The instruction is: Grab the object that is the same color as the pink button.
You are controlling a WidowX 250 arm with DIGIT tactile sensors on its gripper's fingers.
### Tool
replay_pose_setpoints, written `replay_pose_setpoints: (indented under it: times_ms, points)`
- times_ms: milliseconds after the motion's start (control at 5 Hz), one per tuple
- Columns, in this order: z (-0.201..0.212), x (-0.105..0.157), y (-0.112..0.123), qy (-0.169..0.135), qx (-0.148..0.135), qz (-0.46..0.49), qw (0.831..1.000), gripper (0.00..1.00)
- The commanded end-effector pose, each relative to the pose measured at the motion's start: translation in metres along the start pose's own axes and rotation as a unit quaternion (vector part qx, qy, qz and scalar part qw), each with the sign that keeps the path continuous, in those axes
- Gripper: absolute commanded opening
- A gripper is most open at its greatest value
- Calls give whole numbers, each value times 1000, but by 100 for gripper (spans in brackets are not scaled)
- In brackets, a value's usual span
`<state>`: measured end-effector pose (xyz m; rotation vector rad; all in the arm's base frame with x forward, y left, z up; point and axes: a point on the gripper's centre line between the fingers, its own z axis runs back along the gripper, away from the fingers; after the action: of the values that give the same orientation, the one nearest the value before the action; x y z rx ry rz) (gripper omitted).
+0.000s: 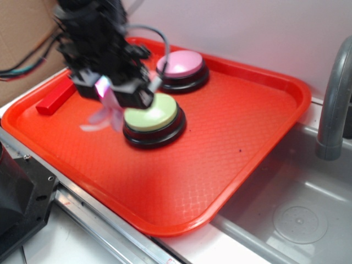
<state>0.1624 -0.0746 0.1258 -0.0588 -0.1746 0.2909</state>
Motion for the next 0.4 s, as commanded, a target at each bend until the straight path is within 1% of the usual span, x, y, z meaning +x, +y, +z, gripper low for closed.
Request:
replay_pose_setpoints:
  times_ms: [0,200]
  points:
    - [51,26,44,-24,-26,-34,999,0]
    - [59,28,57,-26,-29,-55,998,0]
